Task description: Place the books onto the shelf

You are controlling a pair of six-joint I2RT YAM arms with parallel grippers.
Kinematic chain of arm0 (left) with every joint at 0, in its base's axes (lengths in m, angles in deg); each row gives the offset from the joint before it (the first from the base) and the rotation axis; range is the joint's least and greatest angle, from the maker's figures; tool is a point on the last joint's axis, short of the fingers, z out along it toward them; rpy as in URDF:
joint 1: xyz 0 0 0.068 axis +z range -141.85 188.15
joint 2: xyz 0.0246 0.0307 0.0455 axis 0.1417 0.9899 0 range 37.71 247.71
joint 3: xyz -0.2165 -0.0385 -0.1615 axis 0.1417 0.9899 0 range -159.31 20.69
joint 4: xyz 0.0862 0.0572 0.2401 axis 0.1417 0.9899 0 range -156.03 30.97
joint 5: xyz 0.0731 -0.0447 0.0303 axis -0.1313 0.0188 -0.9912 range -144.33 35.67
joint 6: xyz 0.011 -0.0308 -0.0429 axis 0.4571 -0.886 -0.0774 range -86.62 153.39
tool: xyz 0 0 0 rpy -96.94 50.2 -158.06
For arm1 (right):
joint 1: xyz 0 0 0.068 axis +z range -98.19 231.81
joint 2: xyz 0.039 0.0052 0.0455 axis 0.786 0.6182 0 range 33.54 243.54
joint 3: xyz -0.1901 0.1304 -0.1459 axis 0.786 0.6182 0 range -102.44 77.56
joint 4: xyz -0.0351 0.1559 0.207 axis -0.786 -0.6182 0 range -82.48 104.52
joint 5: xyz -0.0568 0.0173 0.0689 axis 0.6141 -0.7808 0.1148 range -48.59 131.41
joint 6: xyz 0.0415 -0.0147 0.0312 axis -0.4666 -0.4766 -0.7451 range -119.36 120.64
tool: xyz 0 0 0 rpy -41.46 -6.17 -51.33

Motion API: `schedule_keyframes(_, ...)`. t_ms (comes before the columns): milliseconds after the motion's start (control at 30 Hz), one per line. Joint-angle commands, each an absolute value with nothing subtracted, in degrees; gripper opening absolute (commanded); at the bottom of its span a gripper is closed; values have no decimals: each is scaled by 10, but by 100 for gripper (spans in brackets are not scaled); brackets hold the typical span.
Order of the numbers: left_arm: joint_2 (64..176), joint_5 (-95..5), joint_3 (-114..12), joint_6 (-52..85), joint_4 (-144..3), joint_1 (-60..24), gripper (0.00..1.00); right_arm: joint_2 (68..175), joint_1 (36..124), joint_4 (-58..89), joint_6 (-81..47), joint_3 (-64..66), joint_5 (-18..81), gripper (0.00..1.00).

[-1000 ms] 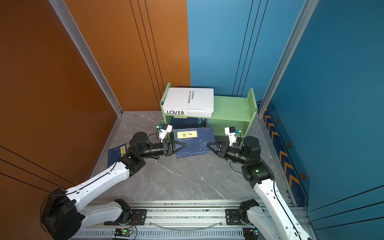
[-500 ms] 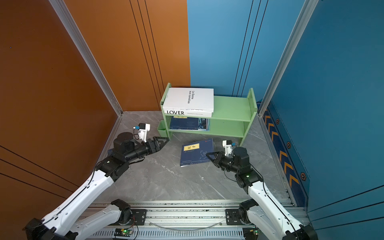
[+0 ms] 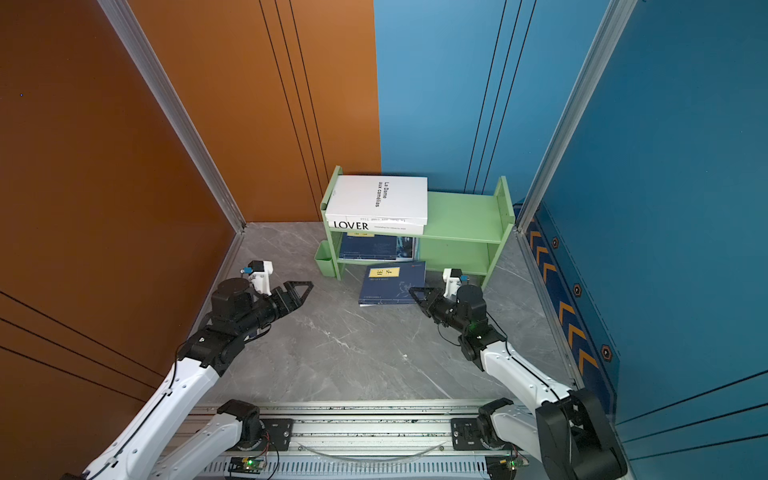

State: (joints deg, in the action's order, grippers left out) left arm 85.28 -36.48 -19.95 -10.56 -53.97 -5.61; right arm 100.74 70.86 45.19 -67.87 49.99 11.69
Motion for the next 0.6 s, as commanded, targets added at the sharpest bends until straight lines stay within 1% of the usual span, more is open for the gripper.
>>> schedule_keyframes(0, 850, -351, -195, -108, -547, -49, 79, 1041, 700, 582, -707, 464, 115, 0)
schedule_keyframes(367, 856, -332, -169, -123, -597, -50, 79, 1199, 692, 729, -768, 384, 97, 0)
schedule_keyframes(567, 867, -327, -162, -113, -612, -51, 85, 1242, 696, 705, -732, 338, 106, 0)
